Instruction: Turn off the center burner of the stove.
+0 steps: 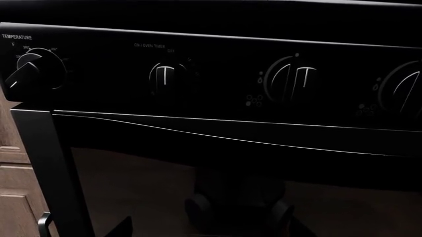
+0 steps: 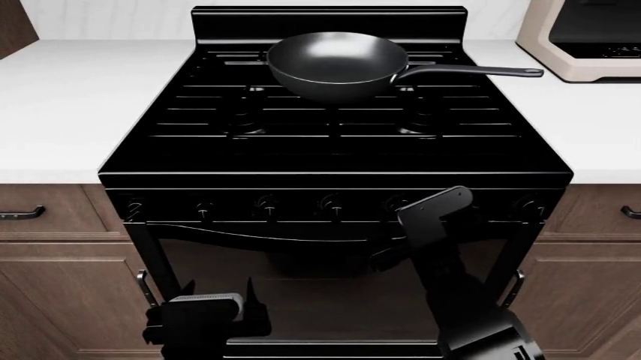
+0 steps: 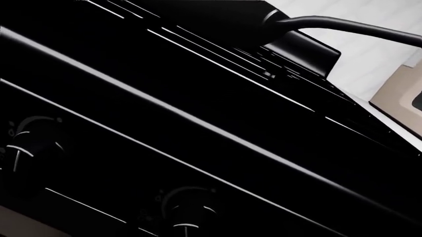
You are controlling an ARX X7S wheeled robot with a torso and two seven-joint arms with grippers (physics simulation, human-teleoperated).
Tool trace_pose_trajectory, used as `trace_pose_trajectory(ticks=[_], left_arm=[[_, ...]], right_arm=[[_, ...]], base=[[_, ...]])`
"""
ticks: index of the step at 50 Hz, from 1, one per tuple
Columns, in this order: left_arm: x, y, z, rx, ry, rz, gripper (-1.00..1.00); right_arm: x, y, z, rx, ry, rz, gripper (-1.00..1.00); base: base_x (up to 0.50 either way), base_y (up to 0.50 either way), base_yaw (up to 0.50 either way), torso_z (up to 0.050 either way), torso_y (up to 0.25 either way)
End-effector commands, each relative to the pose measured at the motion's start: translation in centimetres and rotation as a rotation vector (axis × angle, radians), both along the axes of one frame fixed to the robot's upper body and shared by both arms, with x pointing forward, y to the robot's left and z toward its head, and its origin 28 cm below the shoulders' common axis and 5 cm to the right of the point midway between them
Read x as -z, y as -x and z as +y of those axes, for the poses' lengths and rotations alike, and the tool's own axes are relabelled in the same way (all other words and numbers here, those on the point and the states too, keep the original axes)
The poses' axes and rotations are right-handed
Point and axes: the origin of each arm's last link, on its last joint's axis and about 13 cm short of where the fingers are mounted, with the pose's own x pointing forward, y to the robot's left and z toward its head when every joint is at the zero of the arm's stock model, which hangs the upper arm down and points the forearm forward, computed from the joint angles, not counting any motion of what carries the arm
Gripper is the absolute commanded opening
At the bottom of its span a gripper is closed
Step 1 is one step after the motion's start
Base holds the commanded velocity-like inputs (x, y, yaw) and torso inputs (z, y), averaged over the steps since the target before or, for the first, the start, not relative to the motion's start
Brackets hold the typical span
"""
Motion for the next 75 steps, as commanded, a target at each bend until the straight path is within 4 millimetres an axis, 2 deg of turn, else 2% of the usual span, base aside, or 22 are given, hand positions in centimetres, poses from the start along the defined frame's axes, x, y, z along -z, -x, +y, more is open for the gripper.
trace_pose_trajectory(ticks=[1,19,46,47,68,75], left_arm=[[0.2,-0.1,0.0,-0.001,0.001,0.012,1.00],[0.3,-0.2,0.0,0.000,0.000,0.023,1.00],[0.2,-0.2,0.0,-0.003,0.000,0.025,1.00],[0.2,-0.3,0.0,-0.003,0.000,0.026,1.00],[0.3,-0.2,0.0,-0.003,0.001,0.027,1.00],[0.2,-0.2,0.0,-0.003,0.001,0.027,1.00]], right_arm=[[0.2,-0.7,0.0,-0.009,0.020,0.014,1.00],[0.5,-1.8,0.2,-0.032,0.017,0.026,1.00],[1.2,-2.1,0.0,-0.023,0.017,0.057,1.00],[1.2,-2.1,0.0,-0.023,0.017,0.057,-1.00],[1.0,-1.9,0.2,-0.027,0.009,0.040,-1.00],[0.3,-1.5,0.7,-0.063,-0.113,0.016,-1.00]], base=[[0.00,0.00,0.00,0.000,0.000],[0.00,0.00,0.00,0.000,0.000],[0.00,0.00,0.00,0.000,0.000],[0.00,0.00,0.00,0.000,0.000],[0.00,0.00,0.00,0.000,0.000],[0.00,0.00,0.00,0.000,0.000]])
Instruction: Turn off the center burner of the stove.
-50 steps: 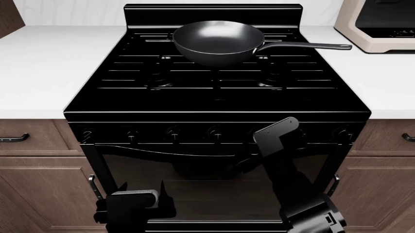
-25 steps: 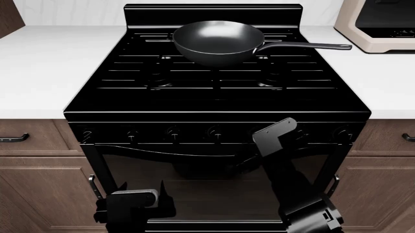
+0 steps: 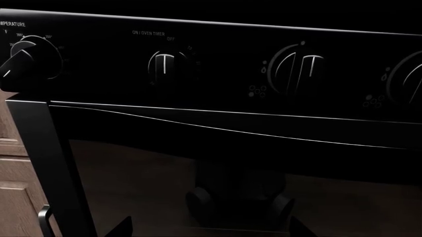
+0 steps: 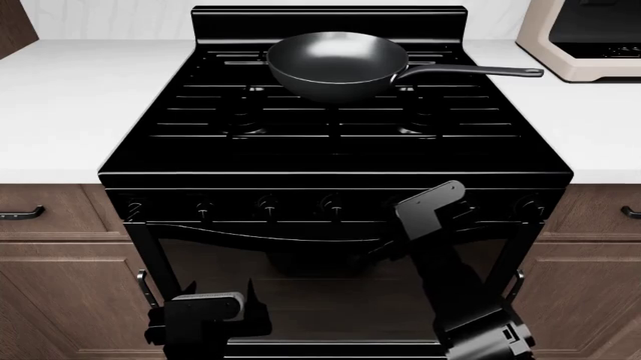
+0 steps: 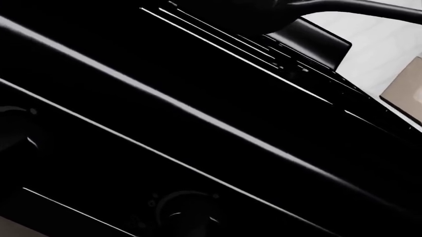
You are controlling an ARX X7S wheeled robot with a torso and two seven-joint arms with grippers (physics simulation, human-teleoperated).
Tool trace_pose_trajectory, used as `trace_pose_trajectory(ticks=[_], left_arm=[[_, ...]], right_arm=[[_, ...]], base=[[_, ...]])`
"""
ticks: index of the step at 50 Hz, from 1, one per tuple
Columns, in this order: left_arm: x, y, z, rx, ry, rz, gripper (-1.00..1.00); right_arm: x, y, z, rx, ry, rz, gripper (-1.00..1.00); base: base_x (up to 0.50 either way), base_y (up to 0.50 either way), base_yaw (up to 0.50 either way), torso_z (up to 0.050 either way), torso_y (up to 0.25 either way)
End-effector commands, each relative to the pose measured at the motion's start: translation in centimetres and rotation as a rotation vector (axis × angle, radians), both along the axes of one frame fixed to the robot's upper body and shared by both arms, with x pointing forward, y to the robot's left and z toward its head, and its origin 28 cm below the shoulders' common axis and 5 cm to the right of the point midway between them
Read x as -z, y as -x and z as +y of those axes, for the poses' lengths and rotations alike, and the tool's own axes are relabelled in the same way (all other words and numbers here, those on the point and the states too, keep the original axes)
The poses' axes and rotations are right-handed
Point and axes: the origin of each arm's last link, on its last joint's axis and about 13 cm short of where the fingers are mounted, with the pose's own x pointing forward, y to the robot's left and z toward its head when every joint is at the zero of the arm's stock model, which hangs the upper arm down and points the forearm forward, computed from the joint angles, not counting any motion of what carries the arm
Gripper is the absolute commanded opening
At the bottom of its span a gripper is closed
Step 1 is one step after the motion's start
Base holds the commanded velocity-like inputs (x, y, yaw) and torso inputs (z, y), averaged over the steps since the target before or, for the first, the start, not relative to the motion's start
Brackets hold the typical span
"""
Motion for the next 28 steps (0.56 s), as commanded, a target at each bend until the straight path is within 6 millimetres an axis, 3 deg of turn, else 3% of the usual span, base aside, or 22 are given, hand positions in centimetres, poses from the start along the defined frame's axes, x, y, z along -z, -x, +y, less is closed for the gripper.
trace_pose_trajectory(ticks=[1,28], left_arm=[[0.0,0.0,0.0,0.000,0.000,0.000,1.00],[0.0,0.0,0.0,0.000,0.002,0.001,1.00]], right_arm=[[-0.6,0.6,1.0,-0.062,-0.135,-0.015,-1.00],[0.4,1.1,1.7,-0.055,-0.387,0.011,-1.00]], base=[[0.00,0.00,0.00,0.000,0.000],[0.00,0.00,0.00,0.000,0.001]])
